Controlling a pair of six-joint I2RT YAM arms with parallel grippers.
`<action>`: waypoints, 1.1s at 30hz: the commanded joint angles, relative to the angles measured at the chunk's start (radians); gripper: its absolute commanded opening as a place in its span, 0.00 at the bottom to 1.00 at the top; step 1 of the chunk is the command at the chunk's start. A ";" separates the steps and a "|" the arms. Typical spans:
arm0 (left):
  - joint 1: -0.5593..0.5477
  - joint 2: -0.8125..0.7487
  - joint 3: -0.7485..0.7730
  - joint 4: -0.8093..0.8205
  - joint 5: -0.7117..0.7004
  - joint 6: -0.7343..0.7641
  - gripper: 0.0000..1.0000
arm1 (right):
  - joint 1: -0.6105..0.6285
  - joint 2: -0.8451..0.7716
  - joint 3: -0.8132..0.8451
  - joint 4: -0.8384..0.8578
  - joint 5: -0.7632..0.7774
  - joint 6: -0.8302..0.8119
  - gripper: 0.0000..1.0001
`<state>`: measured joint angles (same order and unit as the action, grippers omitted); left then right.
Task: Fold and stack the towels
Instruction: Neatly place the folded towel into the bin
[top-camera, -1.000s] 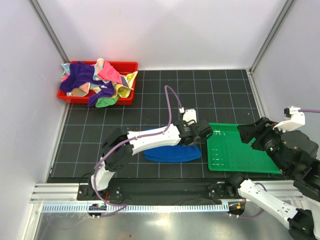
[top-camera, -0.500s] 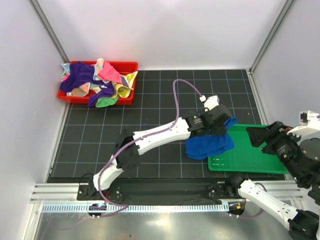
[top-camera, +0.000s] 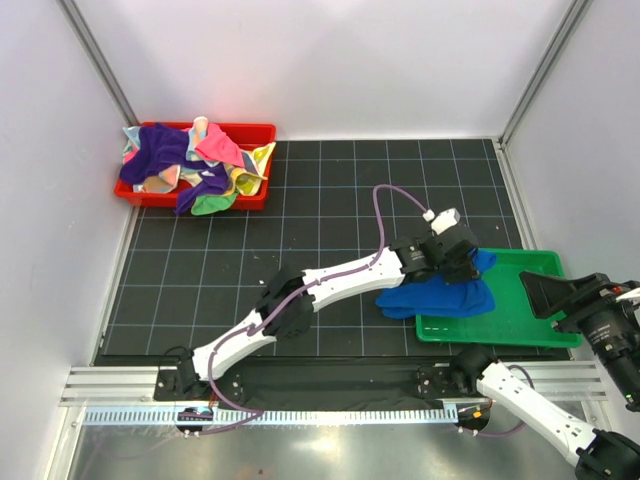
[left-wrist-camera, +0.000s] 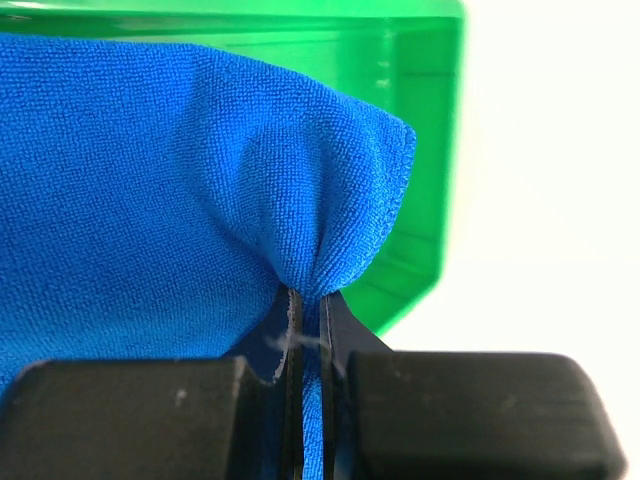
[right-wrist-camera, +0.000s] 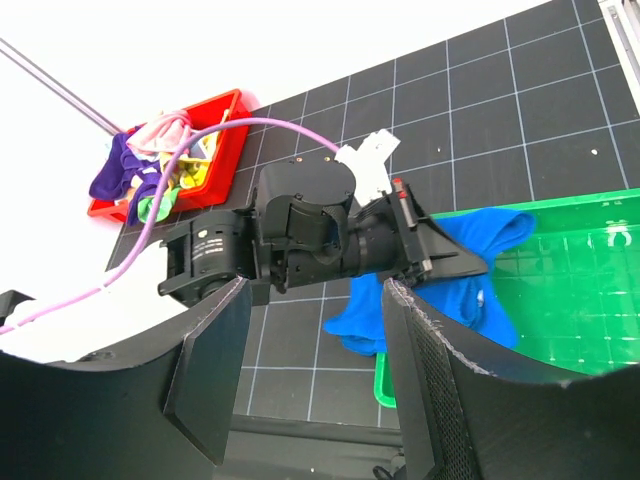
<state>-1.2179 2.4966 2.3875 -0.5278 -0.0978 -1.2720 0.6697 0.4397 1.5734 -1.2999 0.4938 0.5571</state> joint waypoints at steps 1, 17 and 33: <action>-0.020 0.015 0.082 0.158 0.052 -0.067 0.00 | -0.004 -0.013 0.000 0.005 0.000 -0.028 0.62; -0.038 0.160 0.125 0.400 0.041 -0.202 0.00 | -0.004 -0.045 -0.006 0.005 0.014 -0.054 0.62; -0.045 0.252 0.180 0.512 0.056 -0.221 0.00 | -0.002 -0.067 -0.044 0.005 0.045 -0.066 0.63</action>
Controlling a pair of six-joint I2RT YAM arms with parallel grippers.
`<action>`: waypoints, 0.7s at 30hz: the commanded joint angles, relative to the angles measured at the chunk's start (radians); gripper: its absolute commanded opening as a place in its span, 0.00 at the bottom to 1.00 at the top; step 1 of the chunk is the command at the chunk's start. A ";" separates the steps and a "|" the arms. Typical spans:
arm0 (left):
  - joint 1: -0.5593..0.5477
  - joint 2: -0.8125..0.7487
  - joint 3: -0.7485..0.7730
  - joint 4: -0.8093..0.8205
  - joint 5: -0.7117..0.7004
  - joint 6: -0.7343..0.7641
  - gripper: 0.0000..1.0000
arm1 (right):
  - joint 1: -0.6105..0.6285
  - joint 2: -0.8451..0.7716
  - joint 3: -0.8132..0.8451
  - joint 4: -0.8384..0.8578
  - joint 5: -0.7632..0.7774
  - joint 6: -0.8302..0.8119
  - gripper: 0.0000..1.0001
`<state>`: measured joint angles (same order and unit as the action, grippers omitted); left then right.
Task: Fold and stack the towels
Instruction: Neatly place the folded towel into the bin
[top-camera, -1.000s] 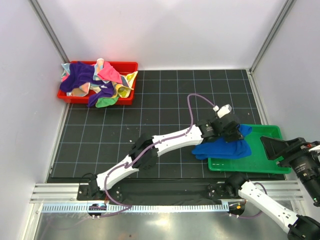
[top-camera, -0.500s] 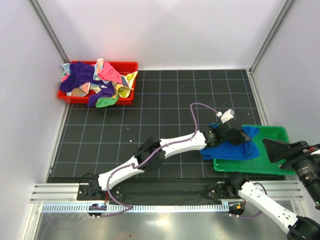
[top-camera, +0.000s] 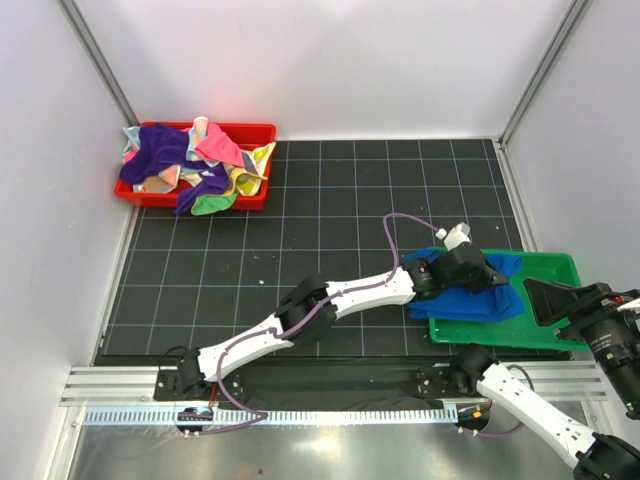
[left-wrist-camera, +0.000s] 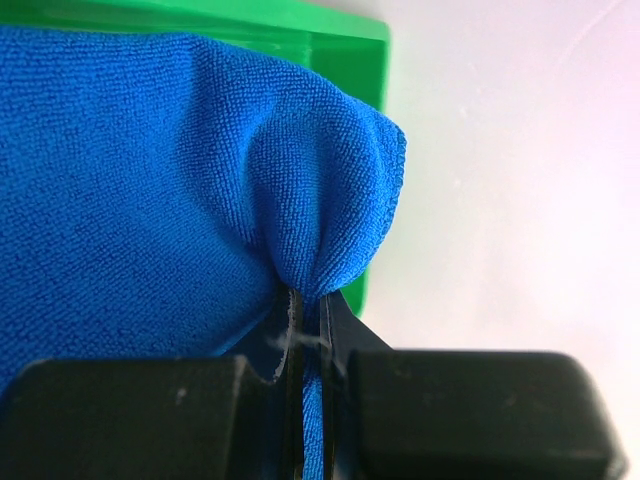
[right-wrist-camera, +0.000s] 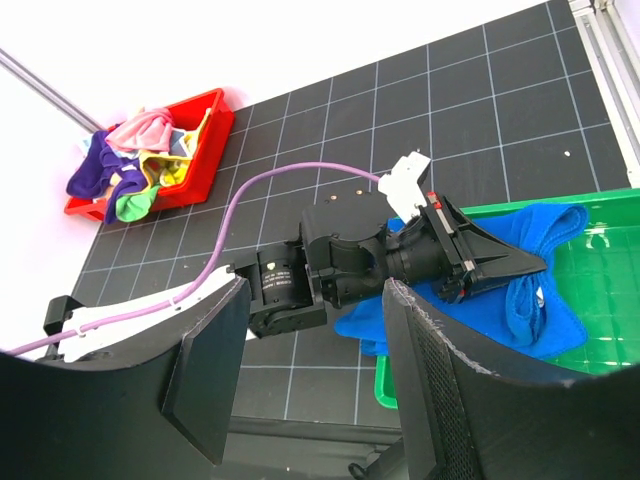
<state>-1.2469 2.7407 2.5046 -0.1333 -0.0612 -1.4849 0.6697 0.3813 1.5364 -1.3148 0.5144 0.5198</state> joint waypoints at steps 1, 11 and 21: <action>-0.016 0.011 0.066 0.123 0.020 -0.005 0.00 | -0.002 -0.010 -0.009 0.022 0.024 -0.029 0.63; -0.017 0.030 0.085 0.182 0.034 0.011 0.00 | -0.001 -0.015 -0.018 0.020 0.038 -0.035 0.63; -0.019 0.050 0.105 0.213 0.032 0.005 0.00 | 0.005 -0.019 -0.028 0.022 0.045 -0.037 0.63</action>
<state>-1.2533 2.7850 2.5561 0.0093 -0.0402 -1.4845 0.6701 0.3725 1.5108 -1.3151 0.5404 0.5041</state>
